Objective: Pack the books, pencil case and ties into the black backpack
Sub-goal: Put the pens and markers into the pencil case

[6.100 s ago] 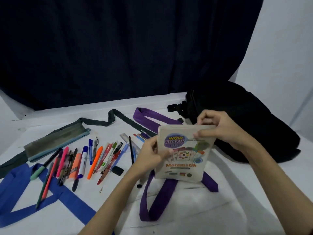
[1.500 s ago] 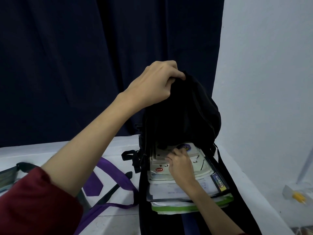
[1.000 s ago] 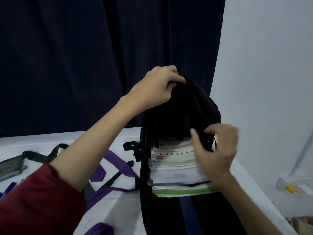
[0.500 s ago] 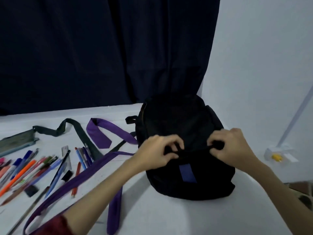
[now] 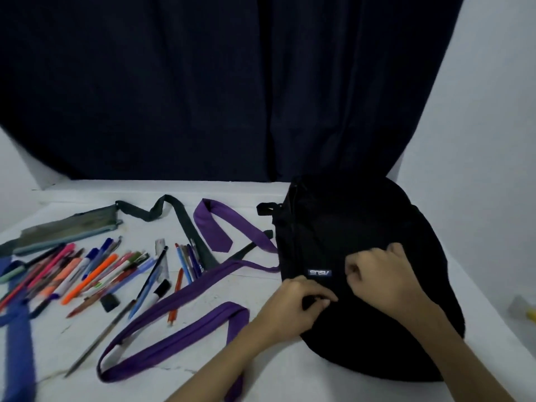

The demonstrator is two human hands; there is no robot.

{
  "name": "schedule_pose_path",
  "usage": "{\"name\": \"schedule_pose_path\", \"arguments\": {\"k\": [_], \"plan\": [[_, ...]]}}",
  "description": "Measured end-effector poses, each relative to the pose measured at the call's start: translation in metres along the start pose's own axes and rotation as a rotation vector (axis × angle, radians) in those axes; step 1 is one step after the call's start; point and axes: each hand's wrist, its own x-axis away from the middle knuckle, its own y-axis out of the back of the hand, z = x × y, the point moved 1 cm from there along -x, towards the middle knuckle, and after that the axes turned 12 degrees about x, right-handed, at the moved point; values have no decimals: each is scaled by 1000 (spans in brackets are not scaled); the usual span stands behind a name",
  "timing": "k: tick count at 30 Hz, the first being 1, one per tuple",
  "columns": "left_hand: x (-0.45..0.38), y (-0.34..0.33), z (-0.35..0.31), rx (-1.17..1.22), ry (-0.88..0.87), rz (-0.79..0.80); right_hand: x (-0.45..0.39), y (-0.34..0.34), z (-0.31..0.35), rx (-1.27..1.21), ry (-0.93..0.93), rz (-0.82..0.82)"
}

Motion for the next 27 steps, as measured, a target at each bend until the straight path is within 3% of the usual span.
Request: {"name": "schedule_pose_path", "arguments": {"k": [2,5,12,17,23,27], "plan": [[11,38,13,29,38,-156,-21,13,35,-148,75,-104],[36,112,39,10,144,-354,-55,17,95,-347,193,-120],[119,292,125,-166,501,-683,-151,28,271,-643,459,64],[155,404,205,-381,658,-680,-231,29,400,-719,465,182],[183,486,305,-548,743,-384,-301,13,517,-452,475,103],[201,514,346,-631,765,-317,-340,-10,562,-380,471,105]]}}
